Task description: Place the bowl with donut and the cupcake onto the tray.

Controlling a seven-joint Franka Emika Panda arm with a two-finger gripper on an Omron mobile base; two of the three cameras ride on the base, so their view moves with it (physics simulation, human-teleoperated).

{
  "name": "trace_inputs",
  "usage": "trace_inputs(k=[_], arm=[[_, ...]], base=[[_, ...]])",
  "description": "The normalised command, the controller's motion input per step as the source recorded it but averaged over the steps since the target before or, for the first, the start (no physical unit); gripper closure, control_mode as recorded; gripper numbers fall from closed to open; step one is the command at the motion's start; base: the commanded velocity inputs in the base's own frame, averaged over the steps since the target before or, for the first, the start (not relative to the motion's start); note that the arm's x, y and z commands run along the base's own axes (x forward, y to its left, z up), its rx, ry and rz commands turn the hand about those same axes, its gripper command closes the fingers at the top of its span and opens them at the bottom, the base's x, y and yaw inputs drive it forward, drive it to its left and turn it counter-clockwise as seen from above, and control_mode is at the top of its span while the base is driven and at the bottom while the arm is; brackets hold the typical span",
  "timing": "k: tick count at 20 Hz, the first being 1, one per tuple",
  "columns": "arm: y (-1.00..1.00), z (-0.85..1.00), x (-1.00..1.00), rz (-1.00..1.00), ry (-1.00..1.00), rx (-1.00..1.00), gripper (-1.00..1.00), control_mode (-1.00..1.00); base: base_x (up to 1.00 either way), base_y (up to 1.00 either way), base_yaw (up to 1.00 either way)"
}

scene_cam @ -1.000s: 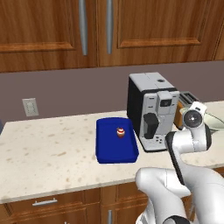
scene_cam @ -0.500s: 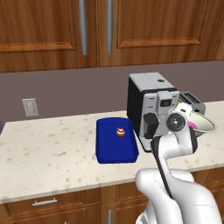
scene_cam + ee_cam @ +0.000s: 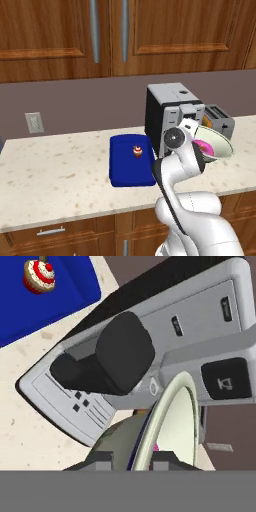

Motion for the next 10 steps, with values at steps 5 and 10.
trace_inputs(k=[5, 10], arm=[[0.73, 0.0, -0.59, 0.0, 0.0, 0.0, 1.0, -1.0], [0.71, 0.0, -0.28, 0.01, 0.0, -0.03, 1.0, -1.0]], base=[[0.0, 0.0, 0.0], [0.0, 0.0, 0.0]])
